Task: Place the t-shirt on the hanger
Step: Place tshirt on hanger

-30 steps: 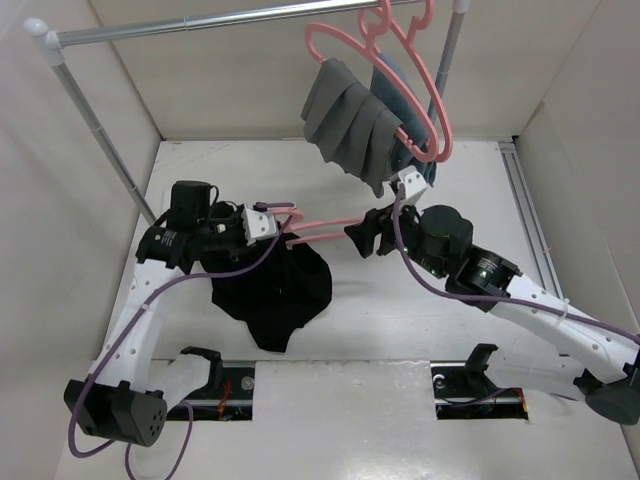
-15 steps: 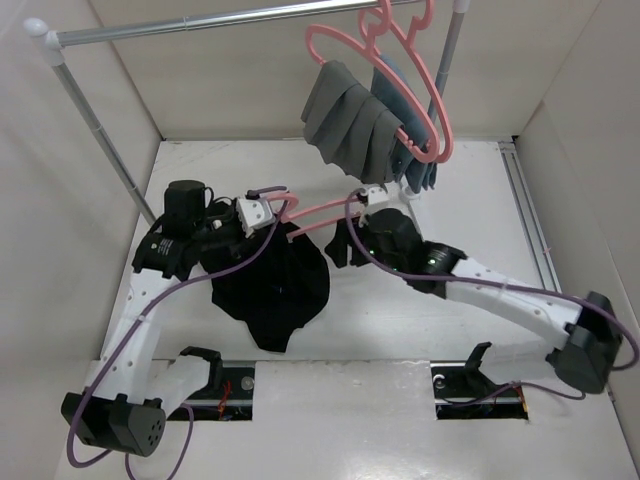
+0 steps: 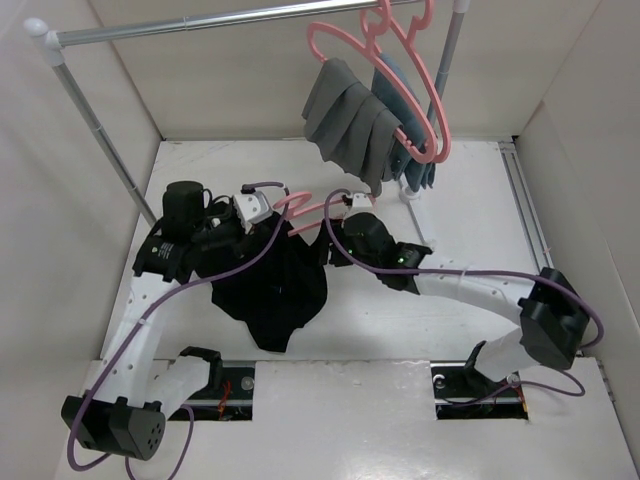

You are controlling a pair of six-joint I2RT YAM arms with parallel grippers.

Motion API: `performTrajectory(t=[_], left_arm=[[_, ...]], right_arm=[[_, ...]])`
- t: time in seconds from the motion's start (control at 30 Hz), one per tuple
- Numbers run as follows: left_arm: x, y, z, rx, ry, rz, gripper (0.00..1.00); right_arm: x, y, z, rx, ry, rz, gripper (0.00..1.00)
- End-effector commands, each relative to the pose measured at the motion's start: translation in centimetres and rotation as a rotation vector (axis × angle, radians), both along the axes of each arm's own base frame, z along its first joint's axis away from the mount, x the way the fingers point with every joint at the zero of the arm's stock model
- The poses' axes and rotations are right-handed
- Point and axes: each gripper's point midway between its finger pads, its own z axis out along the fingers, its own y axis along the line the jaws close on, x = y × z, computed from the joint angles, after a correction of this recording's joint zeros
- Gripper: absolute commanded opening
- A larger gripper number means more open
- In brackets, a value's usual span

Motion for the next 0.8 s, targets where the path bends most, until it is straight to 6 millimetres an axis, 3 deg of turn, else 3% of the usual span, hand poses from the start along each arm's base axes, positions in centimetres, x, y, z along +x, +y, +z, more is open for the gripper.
performTrajectory(t=[0.0,0.03,0.1,0.27,0.4,0.6,0.77], left_arm=[[0.5,-0.5,2.3,-0.055,-0.092,-0.015,0.0],[0.5,-0.3,2.0,-0.048,-0.092,0.0,0.0],[0.8,-0.2,2.2,-0.044,-0.105,0.012,0.0],[0.9,-0.5,3.8,-0.083,-0.119,0.018,0.0],[-1.4,-0.9,5.5,-0.12,-0.143,-0.039,0.0],[-4.4,-1.2,7.4,-0.222,-0.109,-0.044,0.0],[-5.6,-1.3,9.0,-0.275,-0.157,-0.049,0.0]], right_arm=[[-0.7,-0.3,8.0,0.111,-0.204,-0.054,0.68],[-0.4,-1.2,9.2,0.106,-0.245,-0.101,0.68],[-1.1,-2.7,9.6,0.124,-0.256,-0.136,0.72],[-1.7,-4.6,8.7,0.182,-0.225,-0.244,0.73],[-2.4,-4.4,8.6,0.196,-0.217,-0.247,0.73],[-3.1,-2.4,7.7,0.299,-0.149,-0.215,0.73],[-3.3,-1.8,5.2,0.356,-0.051,-0.254,0.73]])
